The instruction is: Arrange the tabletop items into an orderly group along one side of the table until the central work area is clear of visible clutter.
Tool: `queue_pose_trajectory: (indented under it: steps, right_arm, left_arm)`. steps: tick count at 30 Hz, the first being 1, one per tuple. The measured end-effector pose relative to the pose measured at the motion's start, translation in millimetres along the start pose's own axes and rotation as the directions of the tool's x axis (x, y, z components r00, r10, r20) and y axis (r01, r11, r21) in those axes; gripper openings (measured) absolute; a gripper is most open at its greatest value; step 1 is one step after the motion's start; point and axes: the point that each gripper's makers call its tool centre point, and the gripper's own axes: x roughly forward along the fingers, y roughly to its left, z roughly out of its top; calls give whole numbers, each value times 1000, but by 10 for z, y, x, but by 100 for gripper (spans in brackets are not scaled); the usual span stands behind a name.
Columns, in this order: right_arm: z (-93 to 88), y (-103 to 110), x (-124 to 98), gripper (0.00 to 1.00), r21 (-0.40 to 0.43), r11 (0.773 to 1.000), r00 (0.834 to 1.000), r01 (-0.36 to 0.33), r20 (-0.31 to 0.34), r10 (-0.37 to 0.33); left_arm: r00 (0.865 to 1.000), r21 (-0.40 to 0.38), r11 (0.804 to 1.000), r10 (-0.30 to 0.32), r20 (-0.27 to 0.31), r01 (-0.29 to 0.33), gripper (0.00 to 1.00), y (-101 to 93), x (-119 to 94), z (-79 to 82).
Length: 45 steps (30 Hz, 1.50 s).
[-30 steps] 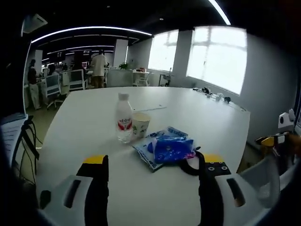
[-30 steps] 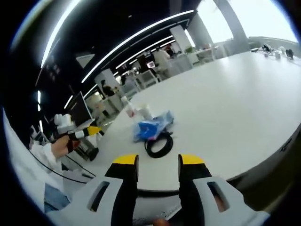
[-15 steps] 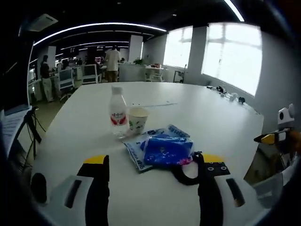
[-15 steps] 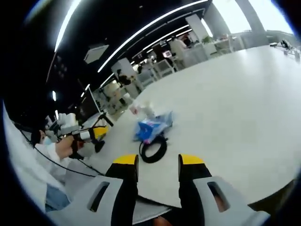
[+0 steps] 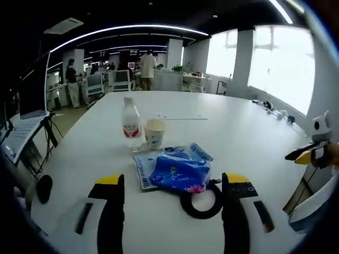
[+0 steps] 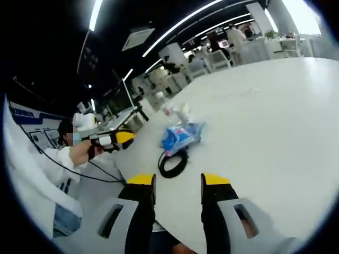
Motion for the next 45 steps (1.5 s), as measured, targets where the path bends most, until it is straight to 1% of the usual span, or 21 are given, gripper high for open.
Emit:
queue_pose_trajectory:
  steps: [3, 5, 8, 10, 12, 15, 16, 18, 19, 21, 25, 29, 31, 34, 37, 38, 40, 42, 43, 44, 45]
  right_arm:
    - [23, 29, 11, 32, 6, 1000, 1000, -15, 6, 15]
    - [43, 47, 51, 32, 15, 1000, 1000, -22, 15, 22]
    - [57, 64, 134, 32, 38, 999, 1000, -21, 9, 20]
    - [122, 115, 143, 32, 33, 999, 1000, -24, 17, 23]
    - [181, 155, 148, 32, 19, 999, 999, -38, 25, 37]
    - [175, 89, 197, 32, 20, 999, 999, -32, 16, 32]
    - [151, 44, 218, 32, 41, 999, 1000, -19, 4, 19]
    - [158, 24, 234, 33, 71, 997, 1000, -12, 7, 11]
    - [174, 37, 236, 33, 74, 997, 1000, -16, 16, 15]
    - [182, 73, 276, 33, 83, 996, 999, -27, 18, 26]
    - [116, 123, 423, 34, 103, 994, 999, -41, -20, 43]
    - [140, 228, 555, 34, 124, 990, 997, -65, -32, 70]
    - [158, 283, 633, 34, 125, 989, 996, -79, -37, 84]
    - [160, 308, 755, 34, 129, 989, 995, -79, -54, 86]
    - [150, 330, 893, 34, 150, 985, 994, -80, -68, 91]
    - [134, 334, 960, 34, 165, 983, 993, -78, -80, 92]
    - [108, 343, 1074, 34, 185, 980, 991, -70, -99, 90]
    - [94, 359, 1165, 34, 192, 979, 990, -67, -111, 90]
    - [77, 357, 1221, 34, 186, 981, 989, -60, -124, 85]
    - [56, 313, 1281, 34, 178, 983, 988, -33, -143, 59]
    - [56, 291, 1326, 34, 181, 983, 988, -20, -147, 47]
  left_arm:
    - [999, 17, 1000, 10, -37, -10, 74, 3, -26, -59]
    - [999, 15, 1000, 7, -33, -6, 74, 35, -50, -10]
    - [1000, 18, 1000, 3, -31, -2, 75, 134, -65, 74]
    - [1000, 24, 1000, 4, -29, -4, 74, 209, -47, 111]
    - [999, 27, 1000, 12, -33, -11, 74, 306, 5, 133]
    - [999, 23, 1000, 13, -36, -12, 73, 349, 66, 163]
    - [999, 20, 1000, 12, -36, -11, 73, 352, 83, 173]
    - [999, 18, 1000, 4, -34, -4, 73, 337, 115, 180]
    - [999, 20, 1000, 2, -37, -1, 72, 334, 124, 176]
    - [998, 46, 999, -14, -63, 17, 71, 323, 195, 132]
    - [995, 67, 997, -31, -99, 38, 69, 369, 344, 72]
    - [992, 78, 995, -48, -118, 58, 66, 347, 433, 66]
    - [989, 95, 992, -63, -136, 77, 64, 332, 506, 45]
    - [978, 127, 985, -88, -187, 113, 62, 328, 673, -24]
    - [972, 127, 982, -113, -208, 141, 58, 300, 811, -30]
    - [969, 126, 981, -121, -214, 150, 57, 318, 888, -41]
    - [961, 138, 978, -120, -250, 158, 55, 356, 997, -105]
    - [957, 135, 977, -124, -262, 164, 54, 361, 1061, -125]
    - [955, 133, 976, -132, -264, 171, 54, 351, 1087, -130]
    - [952, 132, 974, -142, -271, 183, 53, 342, 1116, -150]
    - [949, 132, 973, -144, -280, 187, 52, 345, 1134, -171]
